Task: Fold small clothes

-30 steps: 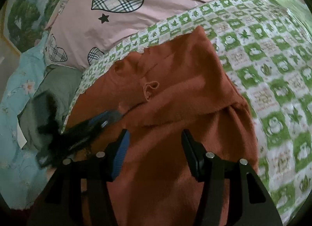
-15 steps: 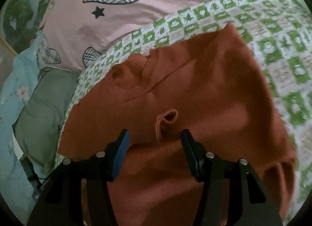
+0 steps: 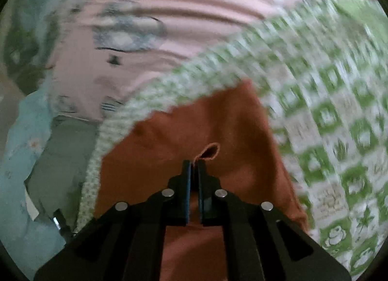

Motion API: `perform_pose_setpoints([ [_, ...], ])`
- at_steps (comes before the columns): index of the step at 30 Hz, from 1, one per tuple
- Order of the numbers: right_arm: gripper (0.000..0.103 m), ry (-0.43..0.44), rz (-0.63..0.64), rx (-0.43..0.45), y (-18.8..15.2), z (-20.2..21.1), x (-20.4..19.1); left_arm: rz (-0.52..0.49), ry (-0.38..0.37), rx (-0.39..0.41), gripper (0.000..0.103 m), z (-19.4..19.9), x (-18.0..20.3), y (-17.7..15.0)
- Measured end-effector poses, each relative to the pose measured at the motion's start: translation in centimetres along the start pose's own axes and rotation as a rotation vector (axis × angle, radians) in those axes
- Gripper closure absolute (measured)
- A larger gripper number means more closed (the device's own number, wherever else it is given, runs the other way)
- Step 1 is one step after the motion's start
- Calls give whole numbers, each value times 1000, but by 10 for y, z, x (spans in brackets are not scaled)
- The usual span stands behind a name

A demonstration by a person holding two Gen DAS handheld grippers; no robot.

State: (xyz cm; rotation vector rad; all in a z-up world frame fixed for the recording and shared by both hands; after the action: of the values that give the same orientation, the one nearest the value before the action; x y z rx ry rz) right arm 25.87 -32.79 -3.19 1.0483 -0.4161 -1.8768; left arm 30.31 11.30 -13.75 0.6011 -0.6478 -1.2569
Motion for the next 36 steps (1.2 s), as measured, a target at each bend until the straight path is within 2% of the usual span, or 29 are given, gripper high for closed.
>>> perform_pose_setpoints([
  [3,101,5,-30,11,-5,1,10,26,-11,14,48,0,-4,-1],
  [6,101,14,-80,74,1,9,17,26,-7,24,48,1,-4,-1],
  [8,100,-4,-85,62,-3,8,19,21,0,32,48,3,-3,-2],
  [10,92,-31,-64,19,-13,3,22,23,-1,36,48,5,-3,-3],
  [11,72,-38,-59,0,-18,0,23,24,-2,34,48,4,-3,-3],
  [12,57,-36,-56,-12,-24,-1,24,24,-4,33,47,4,-3,-3],
  [13,32,-36,-42,-14,-29,-3,23,24,-4,32,47,3,-3,-3],
  [14,29,-36,-23,-6,-32,-4,21,24,-4,34,47,4,-3,-3],
  [16,31,-21,19,-22,-39,-12,12,20,-3,35,47,4,-2,-4],
  [17,39,-7,29,-33,-41,-16,8,19,-1,35,47,3,-2,-4],
  [18,63,-1,40,-48,-44,-20,4,18,0,35,47,3,-2,-4],
  [19,83,-16,72,-75,-47,-28,0,17,0,35,47,3,-2,-4],
  [20,97,-14,83,-83,-47,-29,-4,20,-3,36,47,3,-2,-4],
  [21,97,-5,87,-65,-43,-26,-8,25,-6,37,47,3,-2,-4],
  [23,97,41,105,46,-25,0,-22,40,-11,42,46,3,-3,-4],
  [25,97,47,97,133,-9,27,-23,41,-11,43,46,3,-3,-4],
  [28,97,-62,118,104,-12,19,0,28,-1,46,46,3,-3,-4],
  [33,97,-167,103,5,-31,-9,32,42,-19,45,45,6,-6,-4],
  [34,97,-191,106,0,-33,-9,35,46,-21,46,45,7,-6,-4],
  [36,96,-287,123,54,-28,2,37,53,-20,45,45,7,-7,-4],
])
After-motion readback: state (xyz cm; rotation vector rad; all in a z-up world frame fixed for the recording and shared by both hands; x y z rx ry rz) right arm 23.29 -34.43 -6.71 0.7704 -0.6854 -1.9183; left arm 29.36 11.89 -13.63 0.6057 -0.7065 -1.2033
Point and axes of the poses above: each gripper's, at about its wrist camera, not at the fingertips, and z roughly against the way its jaws point, x to its right, y to its top, the point moved 8 cm from there along -z, roughly the way its jaws point, and after that the axes turned 8 degrees about x, right-handed, at the moved point
